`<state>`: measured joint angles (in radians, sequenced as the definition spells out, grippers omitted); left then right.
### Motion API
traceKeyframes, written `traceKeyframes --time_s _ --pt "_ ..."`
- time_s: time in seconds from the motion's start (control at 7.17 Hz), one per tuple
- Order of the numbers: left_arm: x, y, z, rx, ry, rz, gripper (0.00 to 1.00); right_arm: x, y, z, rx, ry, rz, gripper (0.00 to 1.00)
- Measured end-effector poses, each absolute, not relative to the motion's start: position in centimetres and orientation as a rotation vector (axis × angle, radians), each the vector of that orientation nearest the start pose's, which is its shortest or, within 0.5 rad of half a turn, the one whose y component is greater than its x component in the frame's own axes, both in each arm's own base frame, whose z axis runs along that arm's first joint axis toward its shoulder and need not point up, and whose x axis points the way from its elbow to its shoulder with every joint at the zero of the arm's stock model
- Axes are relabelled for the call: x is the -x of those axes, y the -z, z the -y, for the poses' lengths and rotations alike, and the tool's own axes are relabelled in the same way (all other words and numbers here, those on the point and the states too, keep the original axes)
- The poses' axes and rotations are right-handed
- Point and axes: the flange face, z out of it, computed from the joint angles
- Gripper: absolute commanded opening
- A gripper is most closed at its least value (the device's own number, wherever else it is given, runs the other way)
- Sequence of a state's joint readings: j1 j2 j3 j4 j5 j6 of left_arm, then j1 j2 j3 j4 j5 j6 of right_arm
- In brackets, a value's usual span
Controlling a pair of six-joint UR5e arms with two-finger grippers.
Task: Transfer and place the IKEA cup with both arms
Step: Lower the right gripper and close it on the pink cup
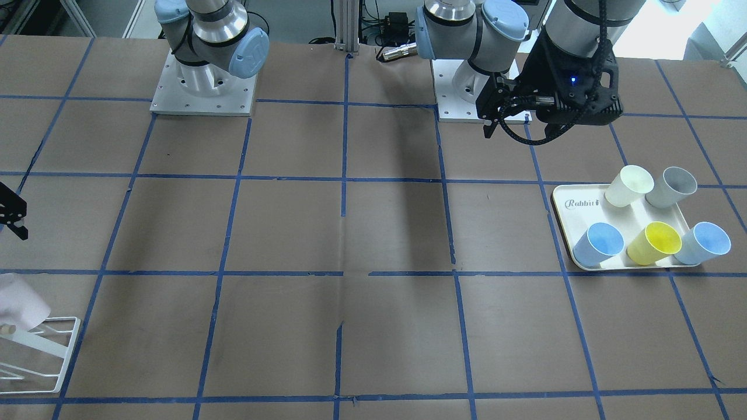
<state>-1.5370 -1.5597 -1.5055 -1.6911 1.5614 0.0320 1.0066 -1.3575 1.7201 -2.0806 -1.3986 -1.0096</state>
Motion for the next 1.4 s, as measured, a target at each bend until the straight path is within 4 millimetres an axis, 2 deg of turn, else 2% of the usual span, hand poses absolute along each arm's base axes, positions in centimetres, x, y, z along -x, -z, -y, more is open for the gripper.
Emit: traceKeyframes --time_s 0.42,1.4 --pt "11.8 -51.3 49.0 0.037 -0.043 -3.152 1.00 18.3 -32.7 57.6 0.760 0.415 -3.033 1.00" --pt "11.8 -51.1 49.4 0.039 -0.025 -3.152 1.00 18.3 -30.1 58.9 0.784 0.449 -3.039 1.00"
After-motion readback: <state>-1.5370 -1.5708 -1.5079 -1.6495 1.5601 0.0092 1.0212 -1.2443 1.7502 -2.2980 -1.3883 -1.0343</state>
